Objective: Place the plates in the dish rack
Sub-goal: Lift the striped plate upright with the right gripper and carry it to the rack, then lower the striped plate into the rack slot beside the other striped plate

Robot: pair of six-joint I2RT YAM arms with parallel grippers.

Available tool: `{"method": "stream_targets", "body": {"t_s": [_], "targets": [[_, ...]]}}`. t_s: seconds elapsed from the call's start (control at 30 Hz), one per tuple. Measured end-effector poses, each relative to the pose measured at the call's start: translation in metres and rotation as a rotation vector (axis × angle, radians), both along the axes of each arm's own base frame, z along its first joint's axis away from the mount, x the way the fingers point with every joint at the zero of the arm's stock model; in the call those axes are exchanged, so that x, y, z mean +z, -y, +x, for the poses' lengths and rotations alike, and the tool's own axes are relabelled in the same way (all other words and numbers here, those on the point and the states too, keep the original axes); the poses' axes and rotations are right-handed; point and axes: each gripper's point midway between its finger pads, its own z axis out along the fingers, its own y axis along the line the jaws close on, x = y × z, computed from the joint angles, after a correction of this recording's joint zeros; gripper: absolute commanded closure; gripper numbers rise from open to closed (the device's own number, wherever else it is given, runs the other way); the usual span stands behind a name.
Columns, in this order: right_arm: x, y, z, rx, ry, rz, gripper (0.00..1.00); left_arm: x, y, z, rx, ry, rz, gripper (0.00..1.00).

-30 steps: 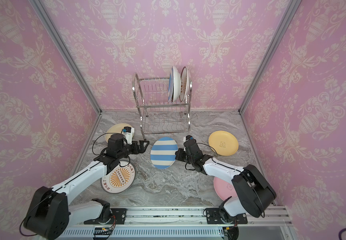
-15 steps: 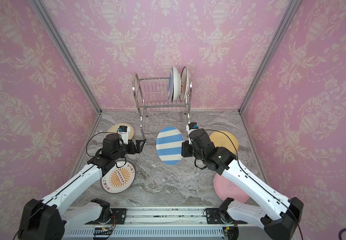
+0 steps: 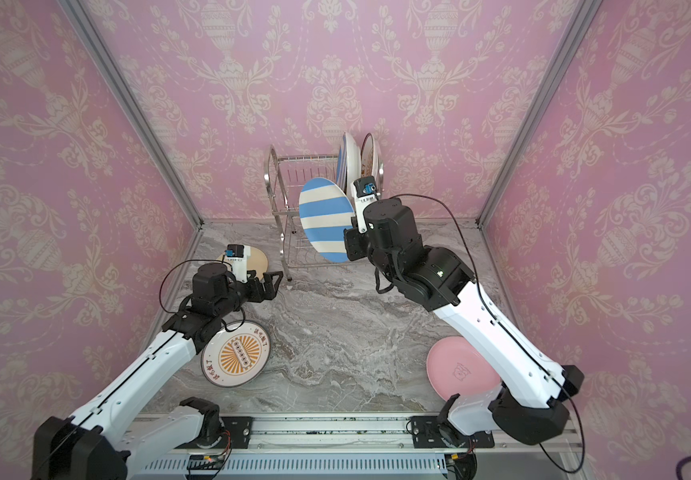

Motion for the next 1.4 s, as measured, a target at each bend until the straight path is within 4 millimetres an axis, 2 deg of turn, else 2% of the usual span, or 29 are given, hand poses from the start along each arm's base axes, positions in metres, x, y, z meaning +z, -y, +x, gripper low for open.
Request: {"method": "stream_targets", "body": {"t_s": [0.17, 0.37, 0.47, 0.57, 0.73, 0.9, 1.1, 1.4], "targets": [[0.024, -0.013, 0.038, -0.085, 0.12, -0.065, 1.0, 0.006, 0.003, -0.002, -0.031, 0.017, -0.002, 0.01], [0.072, -0.032, 0.081, -0.199, 0.295, -0.1, 1.0, 0.016, 0.004, -0.002, -0.056, 0.041, -0.011, 0.01], [0.084, -0.044, 0.101, -0.245, 0.354, -0.117, 1.0, 0.02, 0.006, -0.004, -0.069, 0.049, -0.018, 0.01], [0.081, -0.051, 0.117, -0.296, 0.387, -0.161, 1.0, 0.025, 0.005, -0.006, -0.07, 0.066, -0.022, 0.01], [0.059, -0.056, 0.138, -0.39, 0.395, -0.247, 1.0, 0.03, 0.003, -0.007, -0.063, 0.081, -0.029, 0.01], [0.051, -0.054, 0.147, -0.457, 0.404, -0.255, 1.0, 0.029, 0.006, -0.006, -0.073, 0.079, -0.054, 0.01], [0.048, -0.042, 0.155, -0.521, 0.404, -0.241, 1.0, 0.027, 0.008, -0.006, -0.083, 0.073, -0.063, 0.01], [0.036, -0.031, 0.169, -0.558, 0.392, -0.219, 1.0, 0.024, 0.007, -0.003, -0.082, 0.069, -0.065, 0.01]]}}
